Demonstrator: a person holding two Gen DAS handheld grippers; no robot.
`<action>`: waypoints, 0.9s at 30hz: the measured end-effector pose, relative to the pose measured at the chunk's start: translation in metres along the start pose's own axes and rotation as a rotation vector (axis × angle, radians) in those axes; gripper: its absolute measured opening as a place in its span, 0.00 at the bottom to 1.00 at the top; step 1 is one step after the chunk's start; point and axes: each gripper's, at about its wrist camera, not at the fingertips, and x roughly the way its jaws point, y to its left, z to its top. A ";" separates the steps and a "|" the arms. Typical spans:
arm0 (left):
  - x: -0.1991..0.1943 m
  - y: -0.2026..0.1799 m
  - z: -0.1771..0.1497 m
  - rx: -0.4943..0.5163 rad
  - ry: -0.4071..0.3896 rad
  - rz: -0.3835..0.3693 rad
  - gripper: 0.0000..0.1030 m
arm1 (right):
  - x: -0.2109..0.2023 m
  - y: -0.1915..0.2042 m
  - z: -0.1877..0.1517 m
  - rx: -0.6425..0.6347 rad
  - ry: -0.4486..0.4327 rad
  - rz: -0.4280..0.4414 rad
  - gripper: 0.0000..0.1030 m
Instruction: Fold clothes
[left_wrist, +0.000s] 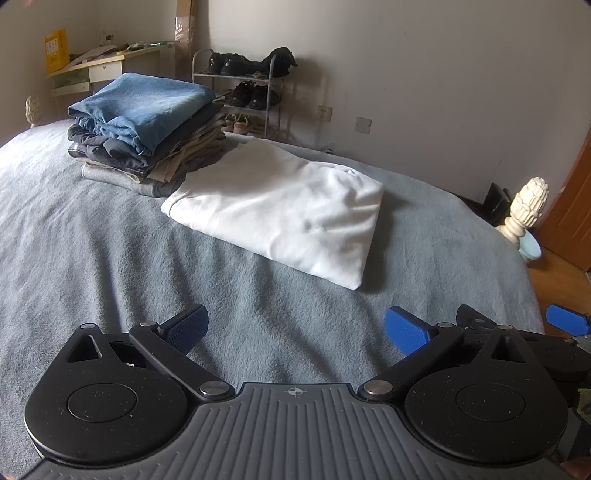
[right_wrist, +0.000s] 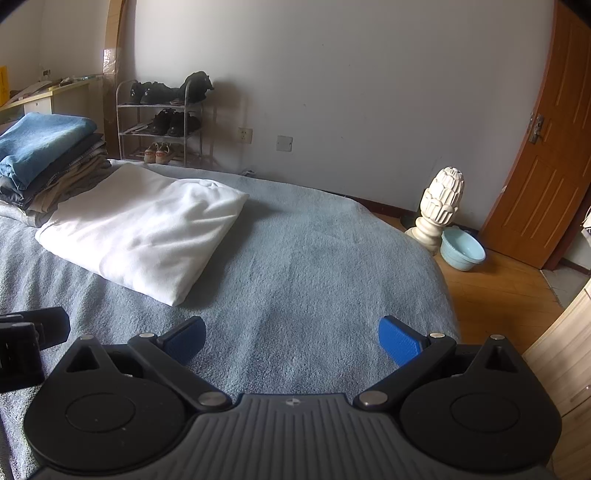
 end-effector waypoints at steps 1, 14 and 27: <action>0.000 0.000 0.000 0.000 0.000 0.000 1.00 | 0.000 0.000 0.000 0.000 0.000 0.000 0.99; 0.000 0.000 0.000 0.001 0.000 0.003 1.00 | 0.001 0.000 -0.001 0.003 0.003 0.000 0.99; 0.001 0.001 0.000 0.006 0.000 0.010 1.00 | 0.001 0.000 -0.001 0.008 0.010 0.001 0.99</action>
